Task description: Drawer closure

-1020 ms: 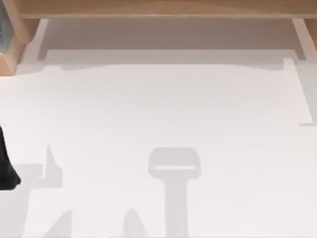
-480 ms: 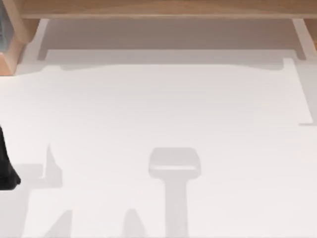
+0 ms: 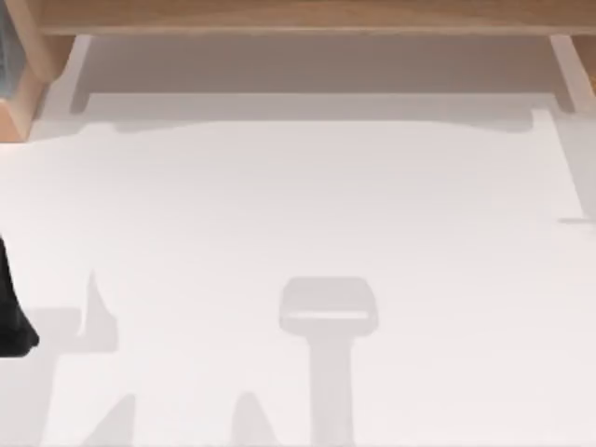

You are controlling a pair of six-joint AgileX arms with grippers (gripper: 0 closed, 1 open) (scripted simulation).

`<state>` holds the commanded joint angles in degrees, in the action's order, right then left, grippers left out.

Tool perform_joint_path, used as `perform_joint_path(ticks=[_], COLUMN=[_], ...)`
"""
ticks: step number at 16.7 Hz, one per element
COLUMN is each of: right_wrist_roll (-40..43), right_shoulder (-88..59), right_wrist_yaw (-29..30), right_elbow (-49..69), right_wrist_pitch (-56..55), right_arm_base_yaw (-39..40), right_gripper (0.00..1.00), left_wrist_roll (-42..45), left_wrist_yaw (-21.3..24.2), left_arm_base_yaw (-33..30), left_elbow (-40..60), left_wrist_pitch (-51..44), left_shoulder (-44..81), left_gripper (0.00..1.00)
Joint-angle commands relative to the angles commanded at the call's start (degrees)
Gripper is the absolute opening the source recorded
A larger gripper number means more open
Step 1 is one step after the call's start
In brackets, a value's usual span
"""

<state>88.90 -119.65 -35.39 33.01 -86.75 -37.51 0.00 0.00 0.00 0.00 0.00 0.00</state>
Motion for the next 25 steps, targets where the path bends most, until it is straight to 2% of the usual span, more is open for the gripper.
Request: perform_joint_path(ticks=[6, 12, 20, 25], right_wrist_roll=[0.05, -0.04, -0.02, -0.10], right_shoulder=[-3.23, -3.45, -8.83, -8.96], right_wrist_yaw=[4.60, 4.92, 9.28, 9.47], right_elbow=[8.88, 9.60, 22.21, 22.66], right_wrist_pitch=[5.53, 6.05, 13.46, 13.95], right_arm_base_yaw=[4.59, 4.53, 8.92, 8.91], right_gripper=[0.00, 0.00, 0.00, 0.00], left_wrist_roll=[0.00, 0.00, 0.00, 0.00], left_wrist_yaw=[0.00, 0.00, 0.00, 0.00], left_arm_base_yaw=[0.00, 0.00, 0.00, 0.00], left_elbow=[0.00, 0.00, 0.00, 0.00], left_wrist_pitch=[0.00, 0.00, 0.00, 0.00], left_shoulder=[0.00, 0.00, 0.00, 0.00], left_gripper=[1.00, 1.00, 1.00, 1.00])
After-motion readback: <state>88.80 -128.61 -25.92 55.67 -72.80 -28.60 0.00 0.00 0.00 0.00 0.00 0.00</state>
